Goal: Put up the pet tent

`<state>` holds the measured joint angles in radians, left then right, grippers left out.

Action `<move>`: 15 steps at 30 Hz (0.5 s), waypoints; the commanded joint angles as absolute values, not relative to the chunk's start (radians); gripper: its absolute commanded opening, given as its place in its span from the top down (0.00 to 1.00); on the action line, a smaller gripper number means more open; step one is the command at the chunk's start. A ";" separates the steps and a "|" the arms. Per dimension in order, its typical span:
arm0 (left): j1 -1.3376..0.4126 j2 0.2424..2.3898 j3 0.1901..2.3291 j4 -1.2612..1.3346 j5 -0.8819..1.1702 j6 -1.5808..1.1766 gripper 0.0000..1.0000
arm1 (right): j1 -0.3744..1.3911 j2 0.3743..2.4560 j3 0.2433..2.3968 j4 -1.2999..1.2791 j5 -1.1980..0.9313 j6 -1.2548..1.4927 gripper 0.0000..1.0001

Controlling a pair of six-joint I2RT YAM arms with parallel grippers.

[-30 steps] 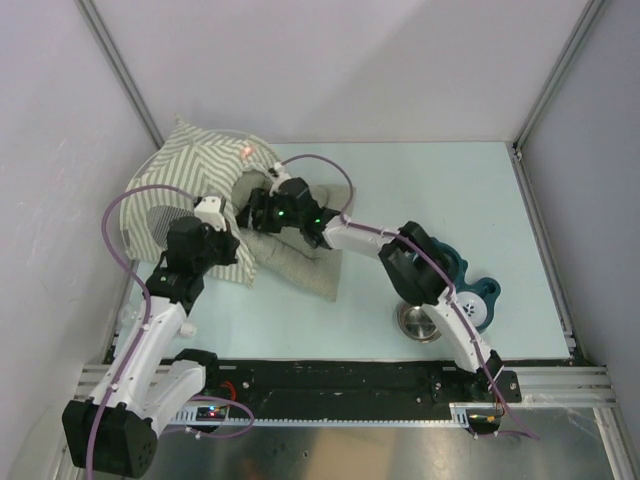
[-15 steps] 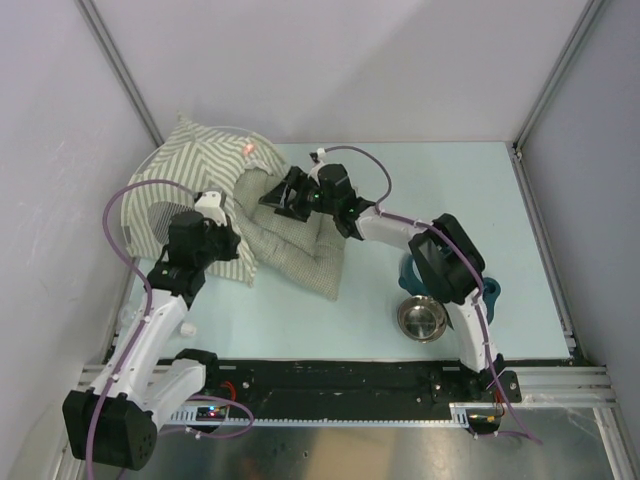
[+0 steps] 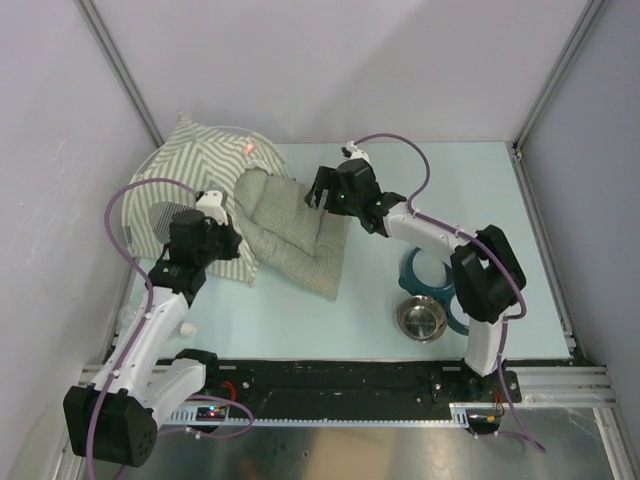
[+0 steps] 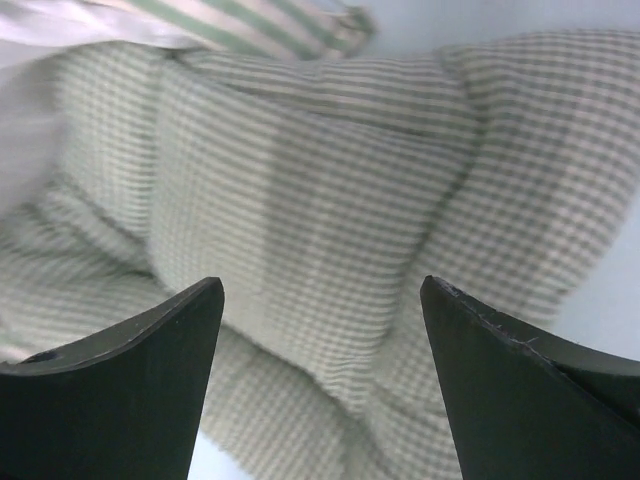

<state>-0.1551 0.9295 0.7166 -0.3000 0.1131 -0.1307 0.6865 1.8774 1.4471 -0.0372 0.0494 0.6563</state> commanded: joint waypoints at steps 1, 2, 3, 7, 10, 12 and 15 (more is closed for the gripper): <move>-0.163 0.948 0.755 -0.266 0.150 -0.111 1.00 | 0.672 1.971 1.484 -0.133 0.067 0.566 0.14; -0.163 0.952 0.756 -0.265 0.154 -0.112 1.00 | 0.678 1.995 1.506 -0.118 0.020 0.534 0.13; -0.163 0.954 0.758 -0.265 0.160 -0.111 1.00 | 0.685 2.026 1.525 -0.099 -0.015 0.504 0.13; -0.164 0.963 0.763 -0.265 0.173 -0.107 1.00 | 0.711 2.147 1.636 -0.087 -0.119 0.412 0.12; -0.164 0.967 0.764 -0.264 0.180 -0.105 1.00 | 0.715 2.225 1.726 -0.121 -0.164 0.432 0.12; -0.165 0.970 0.763 -0.264 0.186 -0.104 1.00 | 0.716 2.266 1.765 -0.128 -0.190 0.453 0.16; -0.166 0.971 0.758 -0.264 0.192 -0.106 1.00 | 0.717 2.312 1.815 -0.134 -0.224 0.486 0.46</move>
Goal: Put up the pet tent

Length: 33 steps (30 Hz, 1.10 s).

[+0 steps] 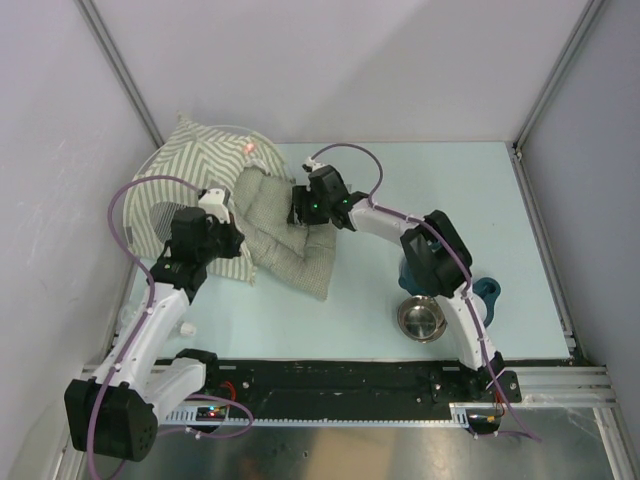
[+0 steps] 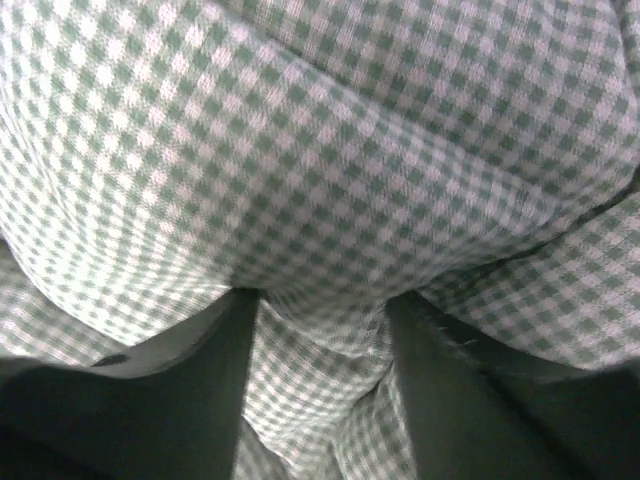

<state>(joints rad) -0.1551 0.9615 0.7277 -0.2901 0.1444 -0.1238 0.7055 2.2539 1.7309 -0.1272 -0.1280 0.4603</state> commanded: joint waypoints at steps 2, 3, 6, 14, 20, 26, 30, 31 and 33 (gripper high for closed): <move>-0.166 0.971 0.756 -0.264 0.193 -0.107 1.00 | 0.718 2.327 1.832 -0.130 -0.240 0.497 0.73; -0.166 0.970 0.755 -0.264 0.192 -0.106 1.00 | 0.718 2.329 1.837 -0.125 -0.246 0.500 0.87; -0.167 0.968 0.754 -0.266 0.190 -0.106 1.00 | 0.720 2.322 1.843 -0.114 -0.261 0.512 0.98; -0.167 0.967 0.751 -0.264 0.191 -0.104 1.00 | 0.730 2.117 1.689 0.149 -0.313 0.627 1.00; -0.167 0.967 0.745 -0.265 0.200 -0.103 1.00 | 0.739 2.059 1.694 0.334 -0.427 0.692 1.00; -0.170 0.977 0.743 -0.264 0.236 -0.096 1.00 | 0.779 2.141 1.782 0.341 -0.324 0.726 1.00; -0.175 0.979 0.739 -0.264 0.248 -0.095 1.00 | 0.806 2.216 1.846 0.315 -0.148 0.802 1.00; -0.175 0.979 0.738 -0.265 0.251 -0.095 1.00 | 0.817 2.233 1.877 0.283 -0.091 0.806 1.00; -0.177 0.977 0.738 -0.264 0.255 -0.094 1.00 | 0.835 2.280 1.958 0.223 -0.023 0.796 1.00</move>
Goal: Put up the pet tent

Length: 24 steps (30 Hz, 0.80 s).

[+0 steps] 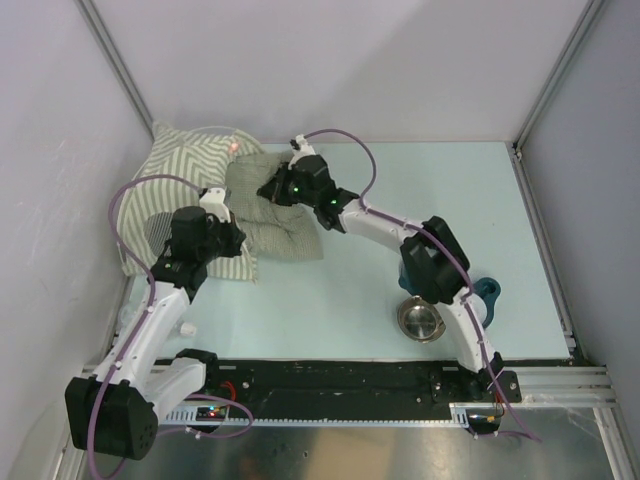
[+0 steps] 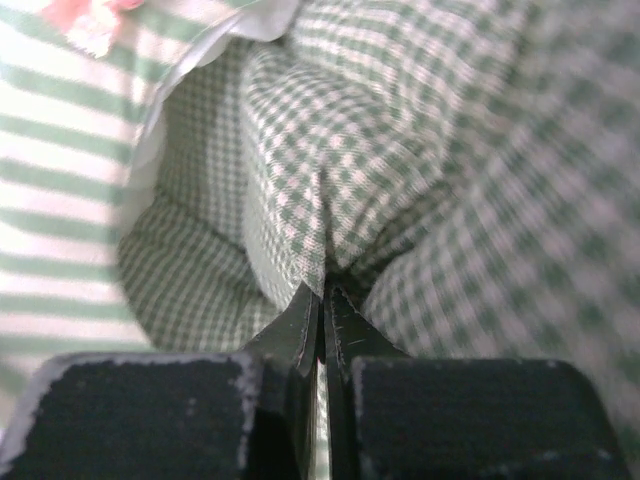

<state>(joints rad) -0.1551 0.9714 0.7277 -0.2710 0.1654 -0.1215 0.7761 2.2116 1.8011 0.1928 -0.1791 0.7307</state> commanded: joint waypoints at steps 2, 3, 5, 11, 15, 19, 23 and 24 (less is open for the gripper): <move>-0.178 0.976 0.738 -0.265 0.258 -0.093 1.00 | 0.847 2.332 2.045 0.157 0.015 0.803 1.00; -0.179 0.975 0.737 -0.265 0.259 -0.092 1.00 | 0.852 2.358 2.085 0.135 0.000 0.809 1.00; -0.178 0.976 0.739 -0.264 0.260 -0.089 1.00 | 0.859 2.402 2.146 0.083 -0.043 0.817 1.00; -0.178 0.988 0.749 -0.264 0.257 -0.086 1.00 | 0.847 2.439 2.146 -0.056 -0.188 0.836 0.95; -0.178 0.983 0.746 -0.263 0.248 -0.083 1.00 | 0.804 2.390 2.092 -0.096 -0.254 0.802 0.52; -0.178 0.977 0.745 -0.265 0.236 -0.083 1.00 | 0.755 2.333 2.089 -0.192 -0.304 0.717 0.19; -0.178 0.973 0.745 -0.265 0.216 -0.085 1.00 | 0.718 2.214 2.006 -0.251 -0.325 0.646 0.13; -0.179 0.972 0.744 -0.265 0.211 -0.087 1.00 | 0.711 2.184 1.971 -0.259 -0.327 0.630 0.12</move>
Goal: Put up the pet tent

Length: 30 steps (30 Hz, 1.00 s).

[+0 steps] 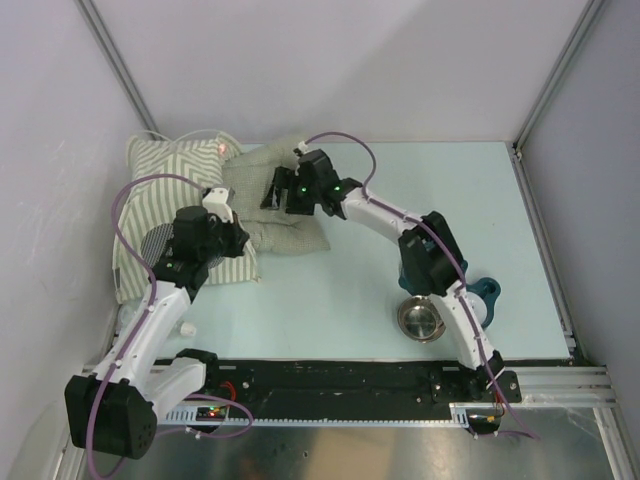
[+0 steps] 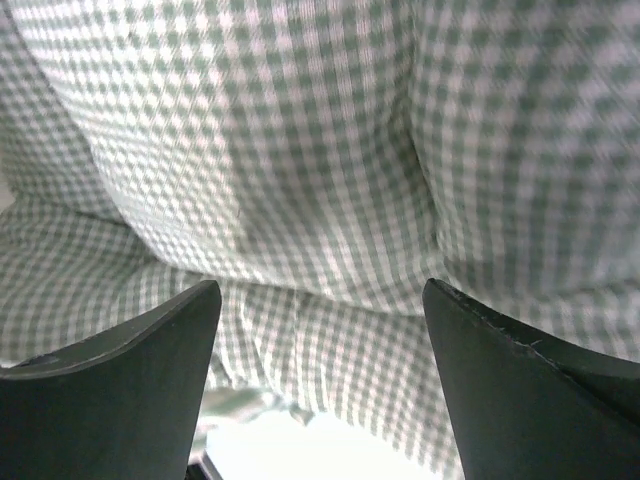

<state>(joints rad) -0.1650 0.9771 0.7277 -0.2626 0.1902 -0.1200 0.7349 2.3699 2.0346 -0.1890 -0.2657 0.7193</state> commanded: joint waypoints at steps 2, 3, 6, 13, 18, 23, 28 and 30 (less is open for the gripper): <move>-0.179 0.972 0.741 -0.266 0.197 -0.090 1.00 | 0.702 2.116 1.902 -0.268 -0.317 0.608 0.10; -0.178 0.972 0.739 -0.265 0.190 -0.090 1.00 | 0.698 2.080 1.872 -0.269 -0.314 0.603 0.10; -0.179 0.972 0.734 -0.266 0.180 -0.092 1.00 | 0.690 1.994 1.752 -0.268 -0.282 0.588 0.07; -0.178 0.972 0.730 -0.265 0.181 -0.091 1.00 | 0.686 1.924 1.540 -0.259 -0.185 0.568 0.02; -0.178 0.975 0.732 -0.264 0.191 -0.090 1.00 | 0.692 2.049 1.567 -0.282 -0.220 0.533 0.01; -0.178 0.972 0.728 -0.264 0.201 -0.092 1.00 | 0.712 2.183 1.666 -0.295 -0.213 0.526 0.01; -0.178 0.975 0.728 -0.264 0.212 -0.095 1.00 | 0.733 2.266 1.736 -0.204 -0.255 0.568 0.35; -0.178 0.976 0.730 -0.265 0.219 -0.095 1.00 | 0.742 2.282 1.745 -0.143 -0.299 0.593 0.62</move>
<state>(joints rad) -0.1680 0.9771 0.7277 -0.2619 0.1871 -0.1204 0.7124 2.2250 1.7023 -0.2569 -0.2306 0.5591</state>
